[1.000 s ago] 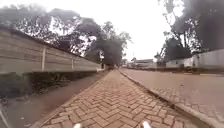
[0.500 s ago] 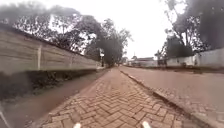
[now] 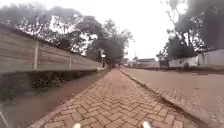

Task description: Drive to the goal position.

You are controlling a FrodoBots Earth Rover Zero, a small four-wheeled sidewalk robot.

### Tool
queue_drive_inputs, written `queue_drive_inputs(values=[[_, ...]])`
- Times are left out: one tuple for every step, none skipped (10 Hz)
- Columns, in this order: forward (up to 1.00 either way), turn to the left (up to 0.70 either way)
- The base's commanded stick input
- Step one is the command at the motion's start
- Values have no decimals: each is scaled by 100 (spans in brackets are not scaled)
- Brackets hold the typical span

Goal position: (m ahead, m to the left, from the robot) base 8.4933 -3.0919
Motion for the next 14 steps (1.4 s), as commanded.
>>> queue_drive_inputs(values=[[70, 6], [70, 4], [70, 2], [70, 1], [70, 15], [70, 7], [70, 0], [70, 4], [70, 7], [70, 0], [70, 0], [70, 1], [70, 4], [70, 0]])
